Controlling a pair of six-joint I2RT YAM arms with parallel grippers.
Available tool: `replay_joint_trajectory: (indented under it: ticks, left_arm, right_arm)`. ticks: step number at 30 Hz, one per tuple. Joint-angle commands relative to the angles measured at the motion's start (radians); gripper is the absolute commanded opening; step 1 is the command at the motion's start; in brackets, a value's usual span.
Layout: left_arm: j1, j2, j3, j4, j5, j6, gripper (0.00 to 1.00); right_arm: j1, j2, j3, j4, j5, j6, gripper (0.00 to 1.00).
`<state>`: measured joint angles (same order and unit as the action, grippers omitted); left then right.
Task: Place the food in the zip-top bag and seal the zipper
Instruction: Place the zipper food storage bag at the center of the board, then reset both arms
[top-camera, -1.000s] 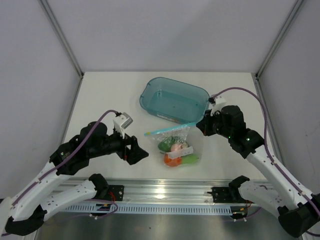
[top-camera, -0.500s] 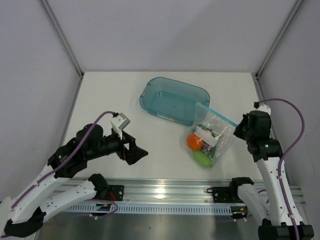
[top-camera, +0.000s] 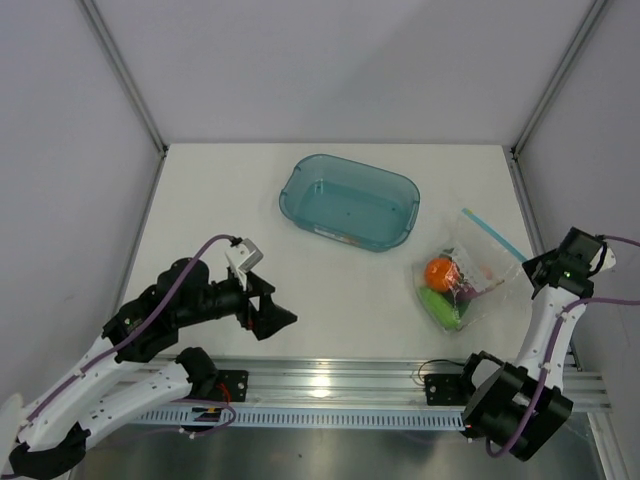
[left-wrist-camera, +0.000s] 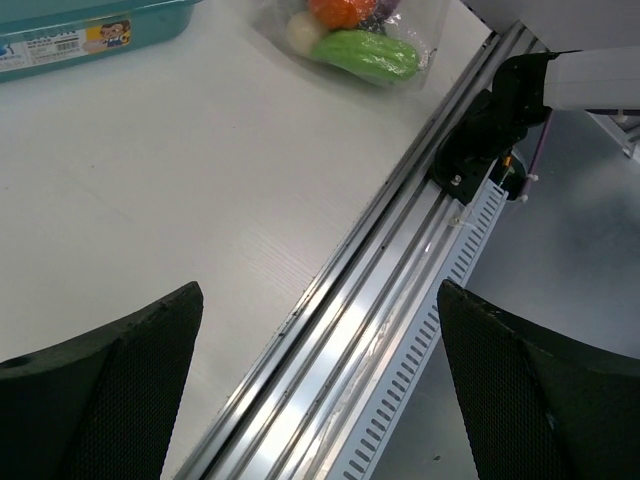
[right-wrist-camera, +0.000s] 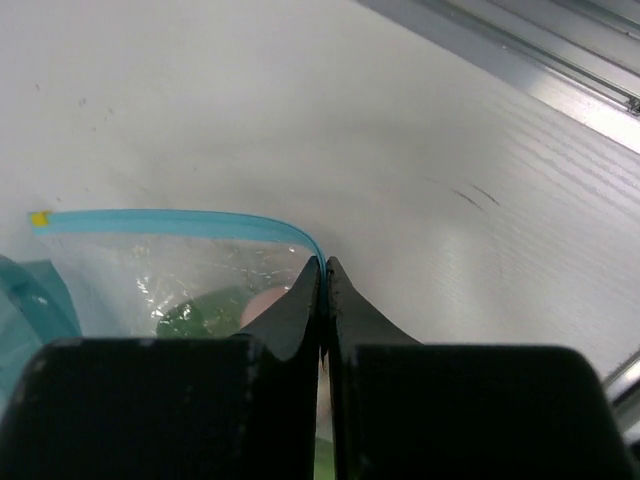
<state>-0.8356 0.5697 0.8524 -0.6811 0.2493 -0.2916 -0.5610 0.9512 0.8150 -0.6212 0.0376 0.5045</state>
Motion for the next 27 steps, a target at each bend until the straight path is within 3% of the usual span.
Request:
replay_joint_trajectory:
  ticks: [1, 2, 4, 5, 7, 8, 9, 10, 14, 18, 22, 27]
  left_arm:
    - [0.000, -0.011, -0.021, 0.061, 0.050, -0.026, 1.00]
    - [0.000, -0.013, -0.027, 0.067, 0.059, -0.029, 0.99]
    - [-0.002, -0.017, -0.036, 0.074, 0.065, -0.040, 0.99]
    - [0.000, -0.024, -0.042, 0.077, 0.067, -0.041, 0.99]
    - [0.000, -0.031, -0.053, 0.084, 0.067, -0.053, 1.00]
    - [0.000, -0.033, -0.055, 0.084, 0.064, -0.057, 0.99]
    - [0.000, -0.034, -0.062, 0.086, 0.061, -0.063, 0.99]
    - [0.000, -0.034, -0.064, 0.086, 0.056, -0.067, 0.99]
    - [0.000, -0.039, -0.069, 0.083, 0.042, -0.083, 1.00]
    - [-0.002, -0.039, -0.067, 0.081, 0.033, -0.104, 1.00]
    - [-0.002, -0.027, -0.082, 0.081, 0.019, -0.144, 0.99]
    - [-0.002, -0.050, -0.134, 0.123, 0.044, -0.210, 0.99]
  right_arm:
    - [-0.083, 0.046, 0.006, 0.104, -0.077, 0.103, 0.02]
    - [-0.083, 0.053, 0.010, 0.112, -0.082, 0.112, 0.15]
    - [-0.080, 0.073, 0.018, 0.129, -0.119, 0.118, 0.30]
    - [-0.074, 0.075, 0.024, 0.124, -0.120, 0.126, 0.48]
    - [-0.051, 0.067, 0.032, 0.120, -0.099, 0.118, 0.65]
    - [-0.019, 0.066, 0.039, 0.109, -0.082, 0.103, 0.80]
    - [0.001, 0.069, 0.062, 0.092, -0.062, 0.098, 0.86]
    - [0.021, 0.066, 0.078, 0.063, -0.038, 0.086, 0.99]
    - [0.136, 0.025, 0.153, -0.017, 0.088, 0.057, 0.99]
    - [0.330, -0.032, 0.217, -0.089, 0.175, 0.058, 0.99]
    - [0.452, -0.068, 0.250, -0.205, 0.364, 0.156, 0.99]
    - [0.454, -0.026, 0.352, -0.376, 0.501, 0.167, 0.99]
